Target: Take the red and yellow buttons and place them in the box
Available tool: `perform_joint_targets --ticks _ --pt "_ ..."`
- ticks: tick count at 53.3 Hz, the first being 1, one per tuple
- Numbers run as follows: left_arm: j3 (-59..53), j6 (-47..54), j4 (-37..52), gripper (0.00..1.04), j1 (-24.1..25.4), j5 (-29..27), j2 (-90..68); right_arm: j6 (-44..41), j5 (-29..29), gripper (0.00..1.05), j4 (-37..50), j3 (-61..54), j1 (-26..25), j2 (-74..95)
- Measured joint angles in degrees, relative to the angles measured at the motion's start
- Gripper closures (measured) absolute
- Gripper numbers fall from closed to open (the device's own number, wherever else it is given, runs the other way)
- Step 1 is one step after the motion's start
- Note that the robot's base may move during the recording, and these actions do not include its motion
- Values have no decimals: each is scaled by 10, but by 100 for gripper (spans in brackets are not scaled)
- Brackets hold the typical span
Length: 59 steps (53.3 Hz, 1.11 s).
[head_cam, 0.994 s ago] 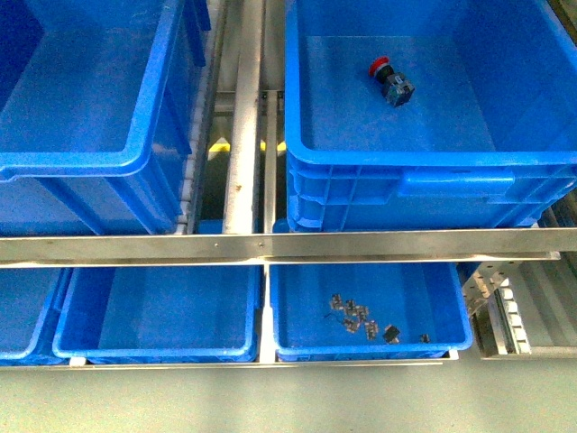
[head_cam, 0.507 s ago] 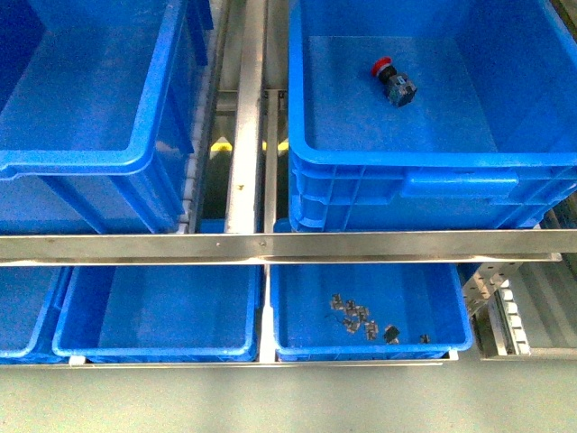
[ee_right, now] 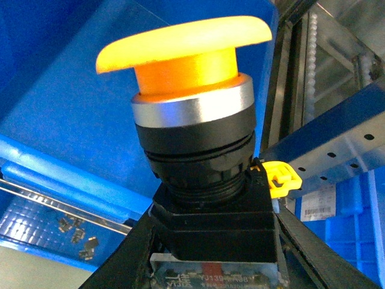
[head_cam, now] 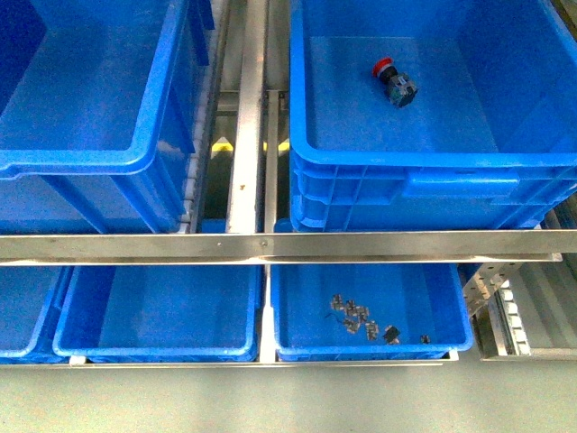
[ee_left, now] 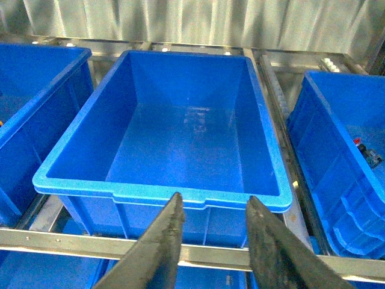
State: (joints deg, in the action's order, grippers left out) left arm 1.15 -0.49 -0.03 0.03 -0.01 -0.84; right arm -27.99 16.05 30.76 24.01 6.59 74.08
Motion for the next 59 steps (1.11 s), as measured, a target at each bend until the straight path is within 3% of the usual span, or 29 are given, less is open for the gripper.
perform_joint_targets --ticks 21,35,59 --pt "0 0 0 6 0 0 0 -2 -6 68 46 127 2 160" --pt "0 1 0 8 0 0 0 9 -4 68 11 296 12 309" --pt "0 1 0 8 0 0 0 97 36 68 -197 696 20 627"
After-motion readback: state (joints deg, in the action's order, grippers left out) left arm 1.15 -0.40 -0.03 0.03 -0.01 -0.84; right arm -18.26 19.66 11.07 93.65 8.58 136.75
